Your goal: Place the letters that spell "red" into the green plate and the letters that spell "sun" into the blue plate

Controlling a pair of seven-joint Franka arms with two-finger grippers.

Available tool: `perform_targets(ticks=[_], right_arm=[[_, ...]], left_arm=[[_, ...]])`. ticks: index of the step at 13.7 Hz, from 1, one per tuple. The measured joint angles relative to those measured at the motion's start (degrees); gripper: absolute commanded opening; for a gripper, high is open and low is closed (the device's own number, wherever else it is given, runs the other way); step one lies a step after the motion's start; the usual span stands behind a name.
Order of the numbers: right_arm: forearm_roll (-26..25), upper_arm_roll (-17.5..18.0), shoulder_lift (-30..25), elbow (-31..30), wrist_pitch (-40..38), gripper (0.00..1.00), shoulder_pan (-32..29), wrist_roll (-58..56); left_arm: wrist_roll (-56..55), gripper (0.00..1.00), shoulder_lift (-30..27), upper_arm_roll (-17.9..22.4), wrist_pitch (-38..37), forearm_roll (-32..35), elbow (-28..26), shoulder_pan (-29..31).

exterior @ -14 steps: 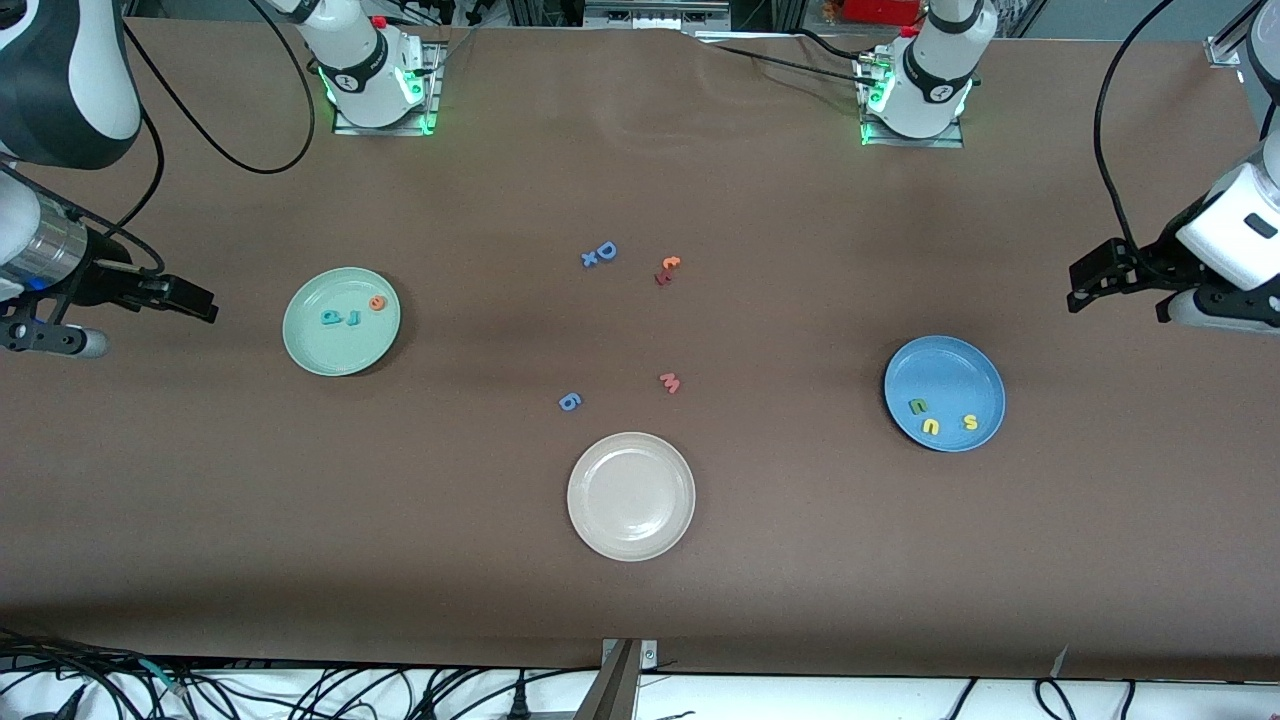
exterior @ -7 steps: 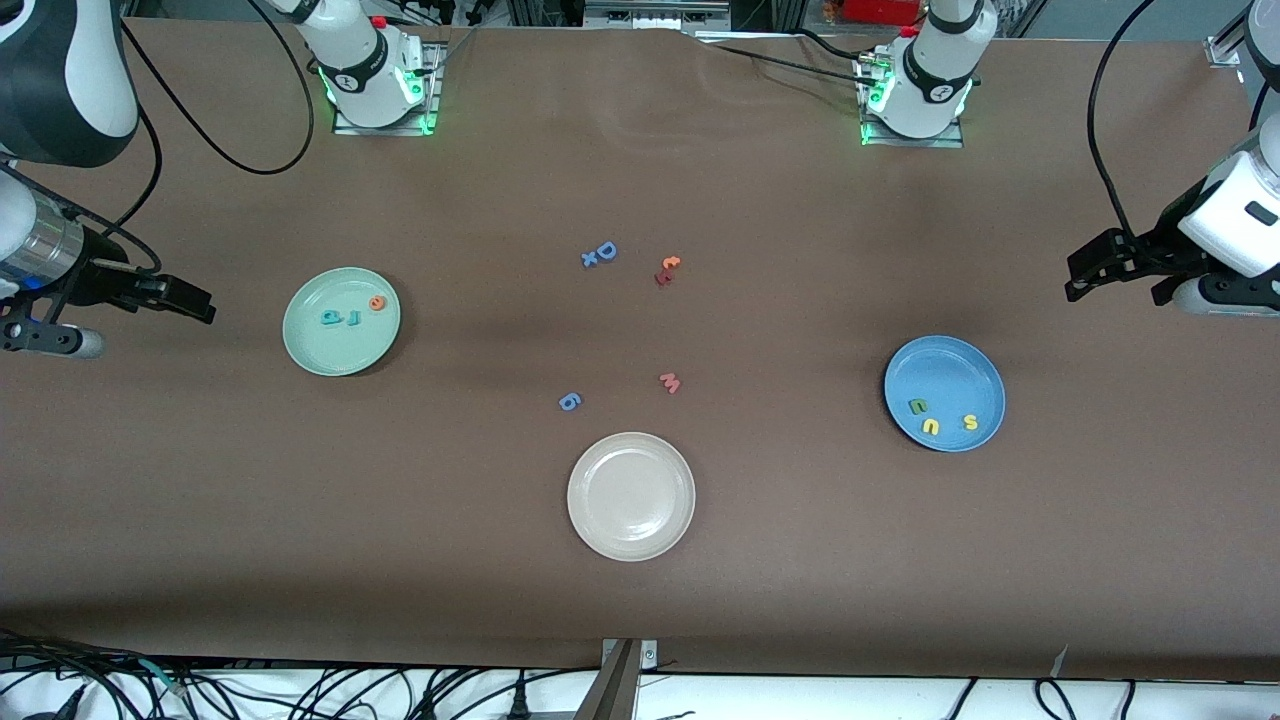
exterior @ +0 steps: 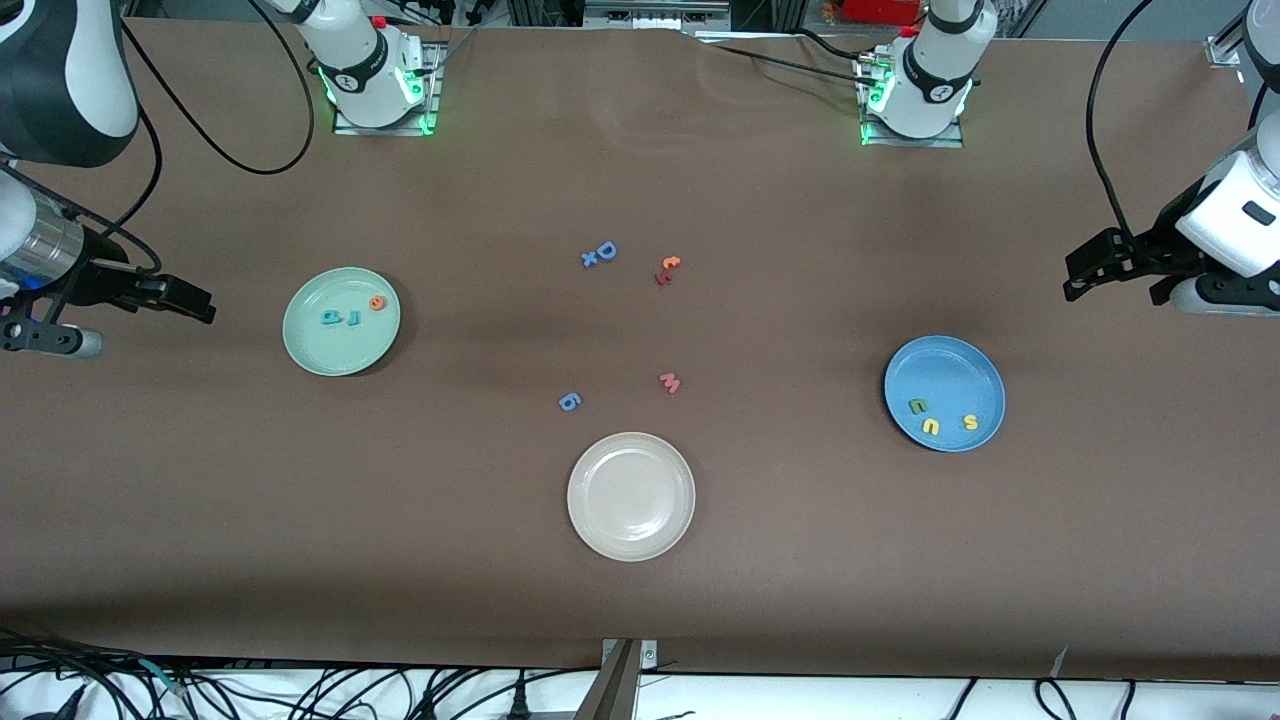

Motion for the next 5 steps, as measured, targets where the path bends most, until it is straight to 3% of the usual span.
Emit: perform_targets(ticks=[5], right_arm=[[0.0, 0.0, 0.0, 0.0, 0.0, 1.00, 0.0, 0.0]], left_arm=[[0.0, 1.00, 0.1, 0.0, -2.5, 0.0, 1.1, 0.0]])
